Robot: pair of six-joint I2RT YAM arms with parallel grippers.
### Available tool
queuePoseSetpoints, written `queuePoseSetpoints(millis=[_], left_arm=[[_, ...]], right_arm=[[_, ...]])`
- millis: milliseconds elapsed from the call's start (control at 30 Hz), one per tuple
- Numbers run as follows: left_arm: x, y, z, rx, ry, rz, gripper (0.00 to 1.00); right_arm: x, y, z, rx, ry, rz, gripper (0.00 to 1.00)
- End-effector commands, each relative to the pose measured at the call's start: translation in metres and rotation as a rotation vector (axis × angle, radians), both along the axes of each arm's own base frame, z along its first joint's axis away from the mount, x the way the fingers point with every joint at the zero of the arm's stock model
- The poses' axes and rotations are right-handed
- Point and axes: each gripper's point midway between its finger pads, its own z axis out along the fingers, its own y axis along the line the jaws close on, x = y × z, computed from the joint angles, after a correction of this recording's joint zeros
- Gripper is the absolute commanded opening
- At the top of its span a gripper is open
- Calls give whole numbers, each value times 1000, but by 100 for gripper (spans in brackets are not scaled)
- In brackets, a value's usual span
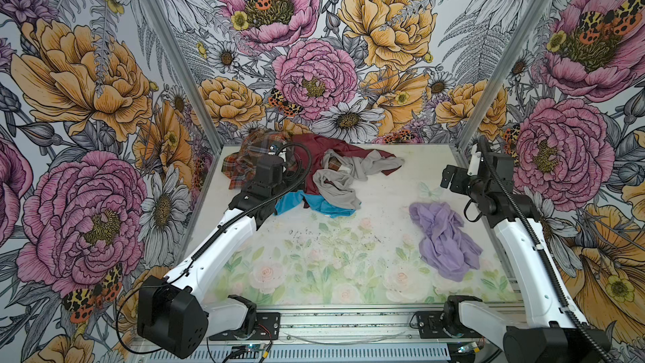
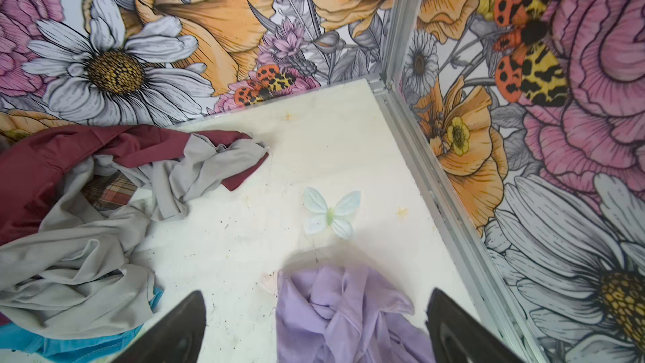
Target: Pick out a specific cloth from the pile
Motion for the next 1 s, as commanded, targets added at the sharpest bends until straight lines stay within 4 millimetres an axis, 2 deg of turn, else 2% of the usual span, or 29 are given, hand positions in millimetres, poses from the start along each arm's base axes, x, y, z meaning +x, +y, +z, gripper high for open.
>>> queuePoseSetpoints(millis=[0, 167, 233, 333, 433, 567, 733, 867, 933, 967], left_arm=[[2, 43, 5, 102, -53, 168, 99], [1, 87, -4, 85, -61, 305, 99], [-2, 113, -10, 41, -57, 367, 99], [-10, 149, -23, 2, -79, 460, 99], [-12, 167, -39, 45, -132, 489, 99], [-7, 164, -69, 73, -181, 439, 99], [11, 142, -99, 99, -178, 313, 99], [19, 123, -120, 127, -193, 206, 99], [17, 113, -124, 140, -227, 147, 99], [16, 114, -125, 136, -248, 157, 99]], right_arm=[[1, 5, 27, -53, -142, 49, 99], [-2, 0, 30, -118, -243, 45, 99], [-4, -3, 28, -123, -289, 22, 99], [-5, -4, 18, -108, -362, 1, 99], [-2, -7, -3, -90, -406, -26, 99], [6, -11, -48, -81, -403, -49, 99], [6, -18, -97, -102, -367, -86, 99], [6, -20, -113, -121, -371, -90, 99], [7, -22, -120, -132, -374, -98, 99], [7, -22, -123, -136, -379, -98, 99]])
